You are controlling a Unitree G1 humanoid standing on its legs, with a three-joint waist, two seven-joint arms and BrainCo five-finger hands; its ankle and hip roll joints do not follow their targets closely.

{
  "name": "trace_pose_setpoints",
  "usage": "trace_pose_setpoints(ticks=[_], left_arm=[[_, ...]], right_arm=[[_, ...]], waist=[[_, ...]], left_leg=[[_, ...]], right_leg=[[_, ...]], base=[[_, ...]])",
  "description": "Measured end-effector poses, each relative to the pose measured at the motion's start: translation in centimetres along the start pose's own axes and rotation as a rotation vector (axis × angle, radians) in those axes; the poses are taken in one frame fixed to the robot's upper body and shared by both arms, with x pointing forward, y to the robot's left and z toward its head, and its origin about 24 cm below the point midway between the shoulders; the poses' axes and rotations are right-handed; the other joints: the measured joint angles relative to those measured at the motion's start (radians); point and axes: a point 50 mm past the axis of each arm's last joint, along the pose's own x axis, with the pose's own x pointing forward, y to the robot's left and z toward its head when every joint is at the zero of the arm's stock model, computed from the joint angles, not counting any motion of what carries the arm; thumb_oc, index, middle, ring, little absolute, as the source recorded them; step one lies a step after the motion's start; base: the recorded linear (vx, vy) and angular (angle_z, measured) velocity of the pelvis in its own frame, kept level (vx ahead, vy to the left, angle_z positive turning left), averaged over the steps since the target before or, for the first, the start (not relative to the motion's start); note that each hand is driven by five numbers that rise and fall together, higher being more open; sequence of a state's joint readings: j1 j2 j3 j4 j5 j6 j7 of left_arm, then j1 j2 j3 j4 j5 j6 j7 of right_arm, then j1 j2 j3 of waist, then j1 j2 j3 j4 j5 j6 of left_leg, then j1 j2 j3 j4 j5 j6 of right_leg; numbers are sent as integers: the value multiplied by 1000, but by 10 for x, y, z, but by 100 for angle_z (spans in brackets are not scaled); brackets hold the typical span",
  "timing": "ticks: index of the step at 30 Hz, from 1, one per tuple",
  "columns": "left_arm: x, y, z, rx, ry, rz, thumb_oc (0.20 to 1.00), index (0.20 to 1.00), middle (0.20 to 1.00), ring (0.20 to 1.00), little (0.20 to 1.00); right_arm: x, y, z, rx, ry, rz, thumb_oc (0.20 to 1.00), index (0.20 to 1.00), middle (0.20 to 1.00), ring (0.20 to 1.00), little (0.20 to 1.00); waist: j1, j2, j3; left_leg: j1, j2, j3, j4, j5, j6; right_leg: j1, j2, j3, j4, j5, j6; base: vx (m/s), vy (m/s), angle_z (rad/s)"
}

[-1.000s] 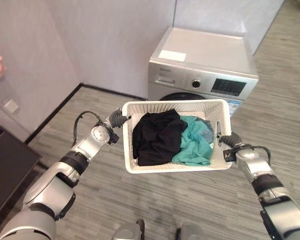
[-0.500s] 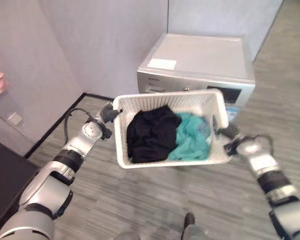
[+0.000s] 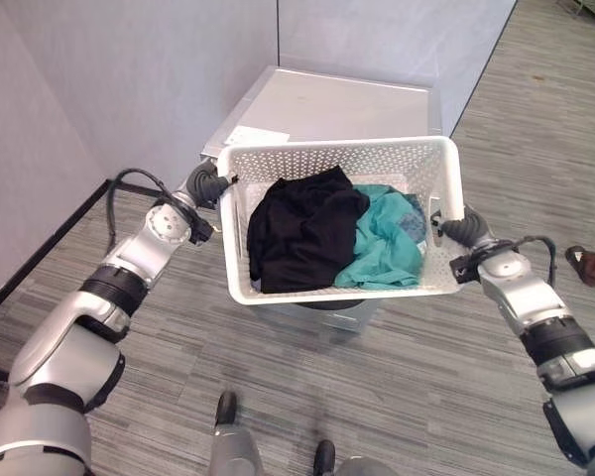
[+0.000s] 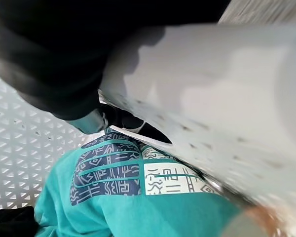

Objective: Grab the laundry basket,head to the washer,open it,put in the laundry and shut it.

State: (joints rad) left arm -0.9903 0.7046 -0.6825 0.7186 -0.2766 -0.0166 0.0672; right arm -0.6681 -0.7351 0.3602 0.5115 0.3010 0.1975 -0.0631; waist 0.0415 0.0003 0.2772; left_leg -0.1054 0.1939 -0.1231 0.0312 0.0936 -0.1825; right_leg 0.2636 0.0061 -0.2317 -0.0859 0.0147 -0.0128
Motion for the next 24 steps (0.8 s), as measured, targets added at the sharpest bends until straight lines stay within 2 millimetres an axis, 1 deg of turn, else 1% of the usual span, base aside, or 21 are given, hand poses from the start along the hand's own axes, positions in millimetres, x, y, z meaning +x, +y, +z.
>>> trace_pose_setpoints(ticks=[1, 2, 3, 4, 6, 7, 8, 9, 10, 11, 12, 13, 14, 16, 17, 19, 20, 21, 22, 23, 24], left_arm=[[0, 0, 0, 0, -1, 1, 200, 200, 200, 200, 200], [1, 0, 1, 12, -7, -4, 200, 200, 200, 200, 200], [3, 1, 4, 24, -15, -7, 200, 200, 200, 200, 200], [6, 5, 8, 39, -11, -3, 200, 200, 200, 200, 200], [11, 15, 20, 47, -35, 23, 200, 200, 200, 200, 200], [14, 20, 26, 52, -45, 37, 200, 200, 200, 200, 200], [19, 29, 34, 87, -43, 51, 200, 200, 200, 200, 200], [23, 40, 49, 128, -59, 74, 200, 200, 200, 200, 200], [27, 48, 62, 143, -78, 99, 200, 200, 200, 200, 200], [32, 51, 69, 161, -61, 111, 200, 200, 200, 200, 200], [34, 56, 76, 213, -51, 117, 200, 200, 200, 200, 200], [36, 57, 81, 216, -55, 122, 200, 200, 200, 200, 200], [38, 53, 87, 214, -68, 116, 200, 200, 200, 200, 200], [38, 51, 86, 216, -68, 108, 200, 200, 200, 200, 200], [38, 48, 85, 218, -64, 101, 200, 200, 200, 200, 200], [40, 41, 84, 218, -51, 81, 200, 200, 200, 200, 200], [41, 35, 81, 216, -40, 62, 200, 200, 200, 200, 200], [40, 26, 72, 215, -18, 22, 200, 200, 200, 200, 200], [40, 22, 71, 222, -17, 10, 200, 200, 200, 200, 200], [41, 18, 70, 238, -15, -8, 200, 200, 200, 200, 200], [41, 15, 68, 247, -9, -21, 200, 200, 200, 200, 200]], right_arm=[[2, -5, 3, -5, -10, -13, 200, 200, 200, 200, 200], [4, -10, 5, -4, -19, -29, 200, 200, 200, 200, 200], [7, -11, 7, 4, -31, -39, 200, 200, 200, 200, 200], [15, -16, 19, -14, -40, -52, 200, 200, 200, 200, 200], [22, -27, 36, -17, -56, -79, 200, 200, 200, 200, 200], [24, -31, 40, -16, -53, -88, 200, 200, 200, 200, 200], [30, -37, 50, -38, -47, -86, 200, 200, 200, 200, 200], [35, -42, 62, -58, -30, -83, 200, 200, 200, 200, 200], [37, -46, 64, -32, -22, -84, 200, 200, 200, 200, 200], [40, -50, 71, -34, -2, -94, 200, 200, 200, 200, 200], [42, -58, 82, -74, 8, -104, 200, 200, 200, 200, 200], [42, -64, 88, -77, 15, -115, 200, 200, 200, 200, 200], [41, -71, 89, -69, 29, -139, 200, 200, 200, 200, 200], [40, -74, 89, -74, 27, -143, 200, 200, 200, 200, 200], [40, -74, 88, -76, 33, -138, 200, 200, 200, 200, 200], [40, -75, 84, -85, 55, -137, 200, 200, 200, 200, 200], [40, -76, 81, -92, 69, -136, 200, 200, 200, 200, 200], [40, -75, 75, -103, 96, -135, 200, 200, 200, 200, 200], [40, -75, 72, -107, 113, -136, 200, 200, 200, 200, 200], [40, -75, 69, -114, 138, -141, 200, 200, 200, 200, 200], [40, -75, 66, -125, 158, -143, 200, 200, 200, 200, 200]], waist=[[-3, 30, -17], [-5, 46, -27], [4, 35, -30], [5, 13, -42], [9, 8, -46], [12, 7, -46], [19, 6, -47], [33, 8, -47], [38, 8, -47], [43, 14, -48], [44, 26, -52], [44, 30, -52], [32, 32, -56], [25, 32, -56], [25, 31, -56], [26, 31, -56], [27, 31, -56], [26, 35, -56], [22, 33, -56], [18, 29, -54], [16, 27, -62]], left_leg=[[30, -19, 1, 24, -1, 3], [64, -34, -12, 9, 8, 16], [84, -54, -11, -8, 35, 50], [90, -96, 16, -12, 40, 76], [86, -137, 31, -6, 31, 93], [87, -155, 37, -4, 22, 103], [87, -175, 48, 5, 13, 117], [84, -188, 54, 12, 11, 123], [82, -196, 51, 21, 0, 127], [77, -198, 48, 32, -4, 130], [67, -195, 48, 37, -5, 133], [65, -194, 47, 37, -3, 133], [55, -188, 23, 37, 3, 125], [44, -170, 20, 36, 9, 116], [40, -161, 20, 41, 13, 109], [-6, -151, 25, 109, 14, 108], [-28, -147, 25, 148, 21, 97], [-35, -129, 34, 178, 25, 91], [-38, -116, 51, 184, 28, 84], [-60, -111, 83, 208, 24, 84], [-72, -105, 120, 175, 7, 89]], right_leg=[[21, 2, 3, 0, -21, 28], [31, 4, 14, 0, -30, 41], [35, -18, 32, 3, -37, 54], [23, -66, 43, 21, -51, 80], [12, -111, 53, 32, -58, 89], [15, -128, 54, 29, -61, 94], [20, -149, 55, 25, -59, 121], [18, -160, 58, 25, -56, 135], [22, -163, 55, 27, -67, 145], [25, -165, 52, 28, -73, 152], [18, -160, 52, 32, -73, 153], [17, -157, 49, 32, -73, 153], [16, -142, 32, 36, -80, 141], [6, -122, 31, 34, -81, 134], [1, -111, 31, 36, -84, 124], [-20, -90, 29, 60, -99, 102], [-21, -87, 26, 71, -102, 100], [-8, -74, 19, 77, -107, 88], [0, -71, 10, 75, -111, 82], [17, -70, 4, 61, -114, 77], [13, -75, 3, 53, -114, 61]], base=[[188, 151, -10], [190, 149, -17], [96, 96, -28], [81, 56, -30], [113, 29, -12], [98, 23, -2], [94, -7, -8], [85, -13, 0], [130, -42, 8], [80, -48, 14], [82, -87, 10], [61, -128, 20], [54, -150, 26], [6, -118, 13], [-24, -58, 1], [1, -35, 9], [143, 2, 11], [266, 97, 16], [266, 96, 20], [204, 109, 16], [124, 78, 5]])
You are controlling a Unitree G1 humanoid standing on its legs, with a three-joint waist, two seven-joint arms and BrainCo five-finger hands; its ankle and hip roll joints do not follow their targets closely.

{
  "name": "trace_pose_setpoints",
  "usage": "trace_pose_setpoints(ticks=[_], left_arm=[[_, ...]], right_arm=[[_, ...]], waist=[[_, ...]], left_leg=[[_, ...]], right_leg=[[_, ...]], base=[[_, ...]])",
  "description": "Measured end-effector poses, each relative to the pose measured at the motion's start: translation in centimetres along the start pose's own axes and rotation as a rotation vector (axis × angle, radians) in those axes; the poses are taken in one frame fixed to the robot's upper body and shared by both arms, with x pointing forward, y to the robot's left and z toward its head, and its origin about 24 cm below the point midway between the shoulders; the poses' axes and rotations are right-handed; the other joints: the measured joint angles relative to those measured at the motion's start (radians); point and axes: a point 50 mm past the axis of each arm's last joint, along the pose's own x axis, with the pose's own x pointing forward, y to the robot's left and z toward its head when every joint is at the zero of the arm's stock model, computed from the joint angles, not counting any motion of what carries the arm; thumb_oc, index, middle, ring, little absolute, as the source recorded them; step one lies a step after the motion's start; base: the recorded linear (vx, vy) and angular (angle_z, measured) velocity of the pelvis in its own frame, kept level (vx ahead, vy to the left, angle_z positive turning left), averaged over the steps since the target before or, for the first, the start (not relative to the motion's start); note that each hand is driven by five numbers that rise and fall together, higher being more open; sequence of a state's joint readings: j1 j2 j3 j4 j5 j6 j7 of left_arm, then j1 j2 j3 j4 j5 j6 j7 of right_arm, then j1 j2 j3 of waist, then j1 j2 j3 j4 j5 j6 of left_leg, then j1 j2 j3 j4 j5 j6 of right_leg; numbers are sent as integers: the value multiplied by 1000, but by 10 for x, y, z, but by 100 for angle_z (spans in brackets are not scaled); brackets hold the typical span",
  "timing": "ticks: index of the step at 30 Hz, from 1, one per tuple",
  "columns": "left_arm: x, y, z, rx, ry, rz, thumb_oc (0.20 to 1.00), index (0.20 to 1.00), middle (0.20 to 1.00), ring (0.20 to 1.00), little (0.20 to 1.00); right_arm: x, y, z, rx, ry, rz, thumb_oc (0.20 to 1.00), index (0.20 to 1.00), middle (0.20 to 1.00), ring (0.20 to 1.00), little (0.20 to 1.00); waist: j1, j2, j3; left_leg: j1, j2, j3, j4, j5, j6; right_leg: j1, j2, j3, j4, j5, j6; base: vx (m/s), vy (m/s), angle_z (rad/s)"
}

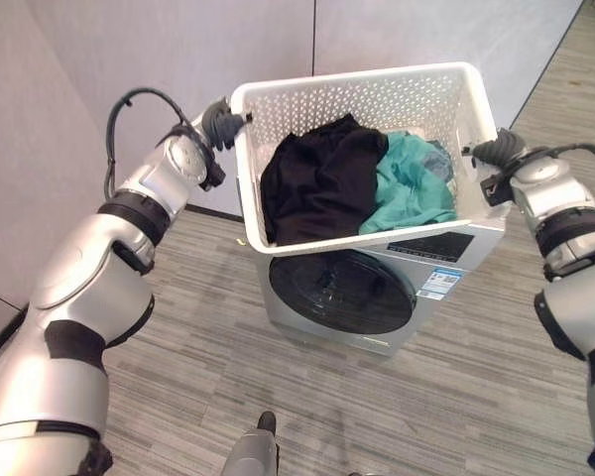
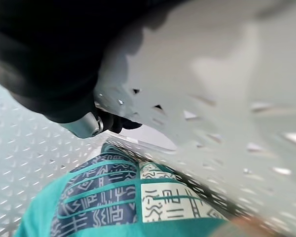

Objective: Grab the laundry basket,head to the washer,open it,put in the laundry and shut it.

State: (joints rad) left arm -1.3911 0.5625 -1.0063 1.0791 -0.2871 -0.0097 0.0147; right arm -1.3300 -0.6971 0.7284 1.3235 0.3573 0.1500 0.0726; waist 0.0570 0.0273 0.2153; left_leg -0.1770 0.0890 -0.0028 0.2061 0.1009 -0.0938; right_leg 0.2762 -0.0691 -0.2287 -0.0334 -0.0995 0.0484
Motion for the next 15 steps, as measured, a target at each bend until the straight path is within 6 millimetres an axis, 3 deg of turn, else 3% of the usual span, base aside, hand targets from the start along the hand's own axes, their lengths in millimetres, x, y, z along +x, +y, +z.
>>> trace_pose_setpoints(ticks=[2, 5, 7, 8, 9, 11, 12, 14, 15], left_arm=[[0, 0, -3, 11, 10, 3, 200, 200, 200, 200, 200], [-1, -9, -17, 50, 68, -22, 200, 200, 200, 200, 200], [-2, -11, -21, 64, 81, -32, 200, 200, 200, 200, 200], [-2, -13, -23, 64, 89, -34, 200, 200, 200, 200, 200], [-2, -12, -23, 91, 92, -34, 200, 200, 200, 200, 200], [-2, -11, -23, 99, 92, -32, 200, 200, 200, 200, 200], [-2, -14, -22, 101, 87, -41, 200, 200, 200, 200, 200], [-2, -15, -19, 103, 75, -48, 200, 200, 200, 200, 200], [-1, -18, -19, 109, 78, -56, 200, 200, 200, 200, 200]], right_arm=[[0, 0, 2, -16, -6, 4, 200, 200, 200, 200, 200], [0, 8, 8, -61, -12, 36, 200, 200, 200, 200, 200], [1, 12, 6, -74, -3, 51, 200, 200, 200, 200, 200], [1, 16, 4, -78, 1, 62, 200, 200, 200, 200, 200], [2, 21, 0, -80, 10, 74, 200, 200, 200, 200, 200], [2, 23, -6, -74, 24, 82, 200, 200, 200, 200, 200], [2, 23, -10, -79, 39, 82, 200, 200, 200, 200, 200], [2, 21, -15, -75, 63, 80, 200, 200, 200, 200, 200], [2, 18, -18, -62, 62, 81, 200, 200, 200, 200, 200]], waist=[[-8, -5, 2], [-4, 10, -38], [-7, 13, -52], [-9, 8, -60], [-26, 21, -74], [-41, 20, -75], [-52, 25, -76], [-55, 31, -75], [-55, 43, -75]], left_leg=[[-13, 8, 15, -56, 1, -1], [-45, 1, -22, -117, 0, 10], [2, -54, -68, -107, 0, 67], [15, -72, -50, -96, 18, 70], [31, -92, -17, -81, -6, 107], [84, -124, 13, -112, -5, 153], [114, -151, 21, -119, -13, 163], [152, -168, 19, -144, -23, 170], [165, -170, 17, -158, -31, 176]], right_leg=[[0, 1, 0, -2, 0, -3], [-13, -7, 57, 14, -13, 19], [-7, -39, 91, 57, -44, 34], [-20, -55, 103, 105, -56, 39], [-144, -104, 116, 359, -67, 46], [-275, -172, 138, 636, -52, 70], [-322, -211, 114, 721, -70, 79], [-350, -226, 78, 666, -88, 80], [-348, -259, -23, 555, -93, 82]], base=[[300, 248, -6], [279, 256, -52], [164, 182, -67], [255, 338, -87], [217, 297, -66], [131, 148, -41], [145, 33, -20], [155, -13, -8], [90, -66, -8]])
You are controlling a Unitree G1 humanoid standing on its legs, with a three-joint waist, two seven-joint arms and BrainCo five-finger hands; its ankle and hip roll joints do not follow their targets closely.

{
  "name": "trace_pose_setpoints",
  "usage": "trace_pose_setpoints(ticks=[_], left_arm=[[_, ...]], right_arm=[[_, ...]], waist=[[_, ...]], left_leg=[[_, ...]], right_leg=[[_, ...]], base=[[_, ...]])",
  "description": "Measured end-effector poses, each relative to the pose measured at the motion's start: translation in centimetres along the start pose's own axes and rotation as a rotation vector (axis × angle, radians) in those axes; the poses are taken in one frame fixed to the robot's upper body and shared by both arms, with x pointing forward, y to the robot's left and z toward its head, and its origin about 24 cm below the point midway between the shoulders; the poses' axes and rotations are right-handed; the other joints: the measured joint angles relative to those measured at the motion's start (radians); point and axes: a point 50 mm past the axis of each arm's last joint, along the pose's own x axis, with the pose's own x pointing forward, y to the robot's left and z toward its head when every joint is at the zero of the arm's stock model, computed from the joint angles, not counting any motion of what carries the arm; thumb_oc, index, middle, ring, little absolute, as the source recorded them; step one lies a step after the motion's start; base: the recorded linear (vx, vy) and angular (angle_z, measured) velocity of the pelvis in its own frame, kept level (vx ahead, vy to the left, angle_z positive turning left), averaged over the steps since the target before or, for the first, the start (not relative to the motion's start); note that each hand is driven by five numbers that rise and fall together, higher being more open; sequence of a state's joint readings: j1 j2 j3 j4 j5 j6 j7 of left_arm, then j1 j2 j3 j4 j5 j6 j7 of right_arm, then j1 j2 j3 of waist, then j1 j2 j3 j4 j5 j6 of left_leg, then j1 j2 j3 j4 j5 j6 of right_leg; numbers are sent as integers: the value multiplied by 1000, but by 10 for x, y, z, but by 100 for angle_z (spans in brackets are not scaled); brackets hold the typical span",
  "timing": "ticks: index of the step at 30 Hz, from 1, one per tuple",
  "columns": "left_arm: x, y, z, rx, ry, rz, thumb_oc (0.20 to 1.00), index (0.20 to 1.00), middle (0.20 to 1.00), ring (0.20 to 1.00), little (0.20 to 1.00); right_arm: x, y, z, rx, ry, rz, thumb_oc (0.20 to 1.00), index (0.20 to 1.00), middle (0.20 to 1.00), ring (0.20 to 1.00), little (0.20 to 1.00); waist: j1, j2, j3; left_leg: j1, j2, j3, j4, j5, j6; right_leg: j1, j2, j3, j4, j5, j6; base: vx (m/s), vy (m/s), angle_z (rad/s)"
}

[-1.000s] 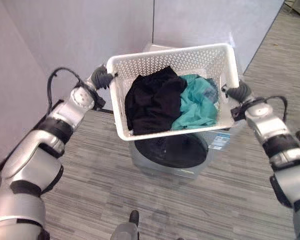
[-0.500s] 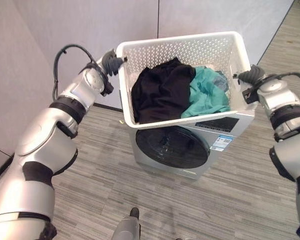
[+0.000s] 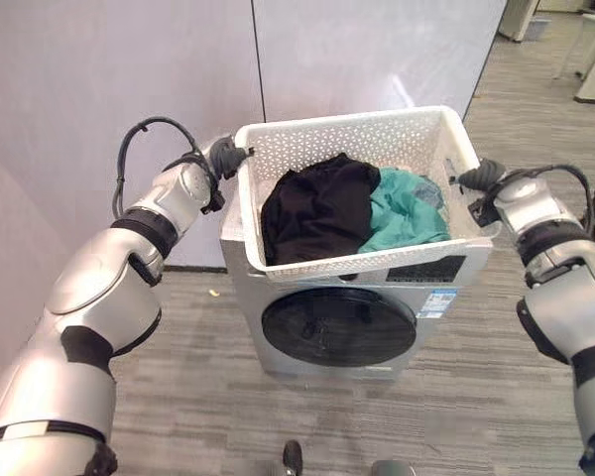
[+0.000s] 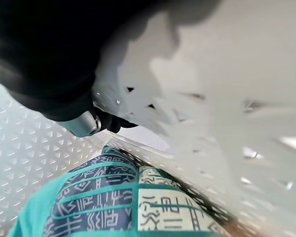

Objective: Grab the laundry basket,head to the washer,open it,put in the laundry and shut it.

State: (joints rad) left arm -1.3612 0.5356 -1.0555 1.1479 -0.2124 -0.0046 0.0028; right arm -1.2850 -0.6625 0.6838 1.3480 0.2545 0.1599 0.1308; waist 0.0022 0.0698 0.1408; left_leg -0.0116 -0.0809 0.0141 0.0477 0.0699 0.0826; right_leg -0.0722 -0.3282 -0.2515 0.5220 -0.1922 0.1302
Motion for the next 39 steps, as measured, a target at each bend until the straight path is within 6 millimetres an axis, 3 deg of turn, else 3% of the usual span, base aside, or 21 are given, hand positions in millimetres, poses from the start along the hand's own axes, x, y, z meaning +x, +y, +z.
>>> trace_pose_setpoints(ticks=[1, 2, 4, 5, 6, 8, 10, 11, 15, 19, 30, 31, 32, 33, 37, 38, 39], left_arm=[[0, -1, 0, 7, 1, -9, 200, 200, 200, 200, 200], [0, -2, 2, 35, -6, -18, 200, 200, 200, 200, 200], [2, -9, 10, 39, -26, -34, 200, 200, 200, 200, 200], [2, -13, 11, 37, -29, -43, 200, 200, 200, 200, 200], [2, -14, 10, 37, -26, -46, 200, 200, 200, 200, 200], [2, -15, 8, 33, -19, -45, 200, 200, 200, 200, 200], [1, -13, 5, 26, -12, -38, 200, 200, 200, 200, 200], [1, -14, 3, 12, -1, -37, 200, 200, 200, 200, 200], [1, -13, 2, -2, 1, -25, 200, 200, 200, 200, 200], [2, -11, 9, -36, -18, 9, 200, 200, 200, 200, 200], [5, -16, 19, -53, -18, 34, 200, 200, 200, 200, 200], [5, -16, 19, -53, -18, 34, 410, 410, 410, 410, 410], [5, -15, 19, -54, -18, 39, 514, 514, 514, 514, 514], [5, -13, 19, -52, -14, 50, 1000, 1000, 1000, 1000, 1000], [5, -13, 23, -67, -31, 56, 1000, 1000, 1000, 1000, 1000], [6, -8, 36, -75, -63, 81, 1000, 1000, 1000, 1000, 1000], [7, -4, 42, -76, -83, 93, 1000, 1000, 1000, 1000, 1000]], right_arm=[[0, -3, 1, -2, -9, -2, 200, 200, 200, 200, 200], [-1, -7, 1, -22, -10, -9, 200, 200, 200, 200, 200], [-2, -11, -7, -21, 24, -7, 200, 200, 200, 200, 200], [-2, -12, -11, -23, 44, -3, 200, 200, 200, 200, 200], [-2, -12, -11, -28, 45, 4, 200, 200, 200, 200, 200], [-2, -11, -10, -31, 39, 9, 200, 200, 200, 200, 200], [-1, -8, -10, -42, 39, 17, 200, 200, 200, 200, 200], [0, -3, -7, -44, 32, 29, 200, 200, 200, 200, 200], [-1, -5, -1, -47, 19, 24, 200, 200, 200, 200, 200], [-2, -11, 1, -64, 22, 7, 200, 200, 200, 200, 200], [-4, -20, -2, -90, 53, -22, 200, 200, 200, 200, 200], [-4, -20, -2, -91, 52, -22, 200, 200, 200, 200, 200], [-4, -20, -1, -90, 50, -23, 200, 200, 200, 200, 200], [-4, -21, 1, -89, 47, -27, 200, 200, 200, 200, 200], [-5, -27, -2, -74, 58, -41, 200, 200, 200, 200, 200], [-8, -37, -7, -38, 72, -64, 407, 407, 407, 407, 407], [-9, -41, -8, -25, 76, -77, 922, 922, 922, 922, 922]], waist=[[2, 10, 4], [-19, 17, 2], [-17, 14, 0], [3, 8, -8], [6, 3, -15], [16, -13, -27], [52, -38, -45], [62, -34, -57], [67, -23, -73], [42, -23, -74], [30, -42, -83], [30, -43, -82], [30, -44, -83], [27, -47, -82], [22, -49, -80], [20, -51, -79], [11, -52, -76]], left_leg=[[3, 0, 1, -2, -2, -2], [-6, -12, -17, 1, -4, -3], [2, -16, -32, -1, -22, -9], [21, -15, -25, -11, -50, -54], [26, -13, -13, -16, -63, -71], [27, -18, 1, -11, -66, -73], [26, -23, 25, 6, -63, -62], [21, -11, 14, 20, -67, -56], [9, 34, -9, 17, -55, -60], [-1, 49, -32, 10, -51, -66], [-8, 51, -37, -46, -25, -82], [-7, 51, -36, -50, -22, -81], [-11, 51, -35, -53, -19, -82], [-21, 52, -36, -54, -17, -81], [-30, 52, -41, -70, -6, -84], [-48, 50, -55, -74, -1, -87], [-55, 50, -62, -79, 6, -87]], right_leg=[[7, -22, -80, -110, 5, 4], [-4, -38, -99, -290, 87, 29], [3, -19, -26, -332, 128, 34], [5, 1, 2, -305, 129, 35], [18, 17, -5, -314, 137, 47], [80, 42, -9, -354, 142, 45], [159, 56, -15, -449, 166, 25], [187, 72, -45, -504, 222, 30], [209, 131, -70, -545, 233, 6], [209, 154, -89, -550, 223, -12], [186, 158, -89, -566, 224, -12], [184, 157, -89, -566, 224, -12], [176, 157, -87, -564, 224, -12], [168, 158, -87, -565, 225, -13], [154, 159, -90, -568, 227, -14], [141, 160, -100, -568, 228, -14], [140, 161, -112, -573, 229, -14]], base=[[150, -110, 23], [209, -146, 47], [197, -113, 49], [147, -92, 18], [90, -68, 13], [80, -85, 25], [91, -122, 7], [45, -101, 2], [42, -88, 11], [3, -61, 11], [1, -8, 1], [0, 0, 0], [0, 0, 0], [0, 0, 0], [-4, -9, 4], [-1, -29, 25], [15, -23, 28]])
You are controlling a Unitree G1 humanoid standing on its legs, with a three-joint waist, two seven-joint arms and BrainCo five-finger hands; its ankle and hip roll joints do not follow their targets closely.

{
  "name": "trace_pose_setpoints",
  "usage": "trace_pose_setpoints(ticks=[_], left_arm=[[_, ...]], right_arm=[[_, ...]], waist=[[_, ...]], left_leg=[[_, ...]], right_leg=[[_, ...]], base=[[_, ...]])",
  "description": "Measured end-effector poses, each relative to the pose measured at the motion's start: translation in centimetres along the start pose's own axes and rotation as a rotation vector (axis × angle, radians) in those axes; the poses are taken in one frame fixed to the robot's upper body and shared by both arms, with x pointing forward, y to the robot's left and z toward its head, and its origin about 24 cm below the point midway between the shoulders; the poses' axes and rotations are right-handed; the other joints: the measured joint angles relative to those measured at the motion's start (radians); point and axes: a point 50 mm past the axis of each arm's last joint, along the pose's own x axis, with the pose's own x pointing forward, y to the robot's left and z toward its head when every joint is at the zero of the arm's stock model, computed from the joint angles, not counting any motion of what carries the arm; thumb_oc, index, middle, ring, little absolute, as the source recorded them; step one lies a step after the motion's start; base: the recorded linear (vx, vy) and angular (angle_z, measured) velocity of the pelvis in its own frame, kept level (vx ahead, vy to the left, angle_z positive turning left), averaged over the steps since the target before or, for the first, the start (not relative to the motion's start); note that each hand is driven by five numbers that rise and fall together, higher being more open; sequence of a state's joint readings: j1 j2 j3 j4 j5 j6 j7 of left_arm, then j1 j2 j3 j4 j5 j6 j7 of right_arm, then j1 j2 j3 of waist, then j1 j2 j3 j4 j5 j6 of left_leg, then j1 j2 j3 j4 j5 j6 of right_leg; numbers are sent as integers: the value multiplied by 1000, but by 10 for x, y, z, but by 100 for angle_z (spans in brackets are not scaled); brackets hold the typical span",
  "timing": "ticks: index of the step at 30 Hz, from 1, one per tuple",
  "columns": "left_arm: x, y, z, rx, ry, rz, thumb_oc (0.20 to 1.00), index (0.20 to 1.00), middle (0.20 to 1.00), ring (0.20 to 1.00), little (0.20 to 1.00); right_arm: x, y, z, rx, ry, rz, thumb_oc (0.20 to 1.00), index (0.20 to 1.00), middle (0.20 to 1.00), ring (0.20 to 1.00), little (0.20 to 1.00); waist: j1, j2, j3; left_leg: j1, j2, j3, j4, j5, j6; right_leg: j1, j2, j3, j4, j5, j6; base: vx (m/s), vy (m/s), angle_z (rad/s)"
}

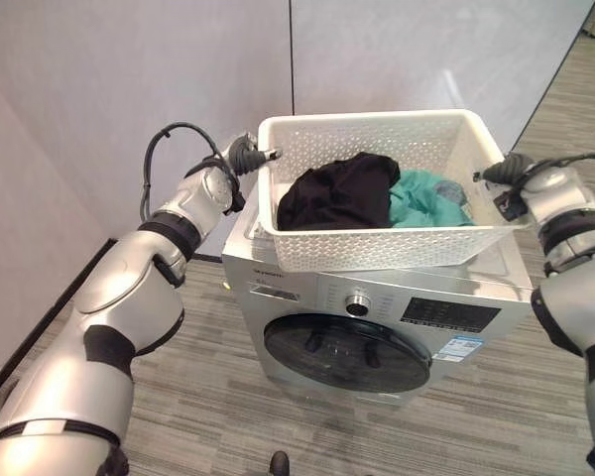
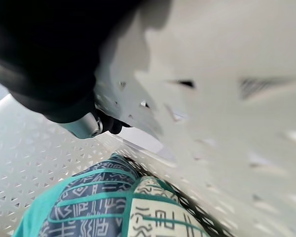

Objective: Grab the laundry basket,head to the washer,open it,put in the laundry and shut it.

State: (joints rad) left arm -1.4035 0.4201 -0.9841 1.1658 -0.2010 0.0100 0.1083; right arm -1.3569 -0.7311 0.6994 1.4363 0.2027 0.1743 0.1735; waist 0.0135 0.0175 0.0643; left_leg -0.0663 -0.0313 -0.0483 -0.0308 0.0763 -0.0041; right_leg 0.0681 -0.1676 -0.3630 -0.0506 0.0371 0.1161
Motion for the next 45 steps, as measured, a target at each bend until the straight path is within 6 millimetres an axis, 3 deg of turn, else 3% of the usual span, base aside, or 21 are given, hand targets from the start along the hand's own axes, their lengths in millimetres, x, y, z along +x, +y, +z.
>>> trace_pose_setpoints(ticks=[1, 6, 14, 24, 26, 29, 32, 34, 37, 45], left_arm=[[1, 2, 8, -17, -23, 6, 1000, 1000, 1000, 1000, 1000], [4, -1, 45, -43, -130, 22, 1000, 1000, 1000, 1000, 1000], [3, -3, 58, -66, -181, 24, 1000, 1000, 1000, 1000, 1000], [3, 15, 59, -302, -183, 101, 1000, 1000, 1000, 1000, 1000], [2, 21, 61, -446, -198, 119, 1000, 1000, 1000, 1000, 1000], [1, 26, 64, -530, -209, 125, 1000, 1000, 1000, 1000, 1000], [0, 30, 70, -690, -229, 118, 1000, 1000, 1000, 1000, 1000], [-1, 41, 76, -813, -255, 127, 1000, 1000, 1000, 1000, 1000], [-4, 47, 87, -826, -320, 129, 1000, 1000, 1000, 1000, 1000], [-10, 86, 104, -811, -406, 198, 1000, 1000, 1000, 1000, 1000]], right_arm=[[-1, -5, -3, 5, 8, -23, 1000, 1000, 1000, 1000, 1000], [-4, -23, -15, 46, 63, -102, 1000, 1000, 1000, 1000, 1000], [-6, -29, -12, 79, 44, -113, 1000, 1000, 1000, 1000, 1000], [-5, -25, -8, 69, 31, -104, 1000, 1000, 1000, 1000, 1000], [-5, -26, -12, 99, 37, -100, 1000, 1000, 1000, 1000, 1000], [-5, -29, -15, 105, 47, -101, 1000, 1000, 1000, 1000, 1000], [-6, -32, -33, 114, 120, -111, 1000, 1000, 1000, 1000, 1000], [-9, -40, -50, 116, 170, -125, 1000, 1000, 1000, 1000, 1000], [-10, -40, -66, 113, 213, -123, 1000, 1000, 1000, 1000, 1000], [-12, -40, -85, 119, 258, -124, 1000, 1000, 1000, 1000, 1000]], waist=[[-1, -2, 1], [-4, -1, 6], [-24, -3, 9], [-30, -6, 16], [-29, -9, 29], [-26, -9, 30], [-20, -9, 30], [7, -9, 30], [31, -10, 29], [43, -14, 7]], left_leg=[[0, 0, -4, -11, 8, 0], [-5, -5, -21, -23, 13, -1], [-1, -12, -24, -42, 19, -1], [10, -12, -25, -45, 19, -2], [29, -13, -29, -50, 19, -2], [32, -13, -35, -56, 22, -5], [50, -17, -67, -58, 25, -5], [53, -16, -78, -58, 30, -9], [68, -17, -83, -58, 30, -10], [60, -16, -114, -57, 42, -15]], right_leg=[[-2, 1, -3, -2, 0, 0], [-3, -1, -15, -7, 0, 0], [4, -4, -24, -22, 1, 2], [16, -4, -25, -26, 1, 3], [40, -3, -32, -35, 2, 4], [43, -3, -36, -35, 2, 4], [74, -3, -54, -35, -2, 2], [85, 0, -61, -36, -5, 2], [105, 1, -64, -36, -8, 5], [111, 10, -91, -36, -9, 4]], base=[[13, -16, 22], [11, 1, 9], [36, 13, 3], [0, 0, 0], [17, -2, 5], [21, -9, 7], [12, -22, 28], [18, -27, 18], [3, -33, 9], [-6, -20, 11]])
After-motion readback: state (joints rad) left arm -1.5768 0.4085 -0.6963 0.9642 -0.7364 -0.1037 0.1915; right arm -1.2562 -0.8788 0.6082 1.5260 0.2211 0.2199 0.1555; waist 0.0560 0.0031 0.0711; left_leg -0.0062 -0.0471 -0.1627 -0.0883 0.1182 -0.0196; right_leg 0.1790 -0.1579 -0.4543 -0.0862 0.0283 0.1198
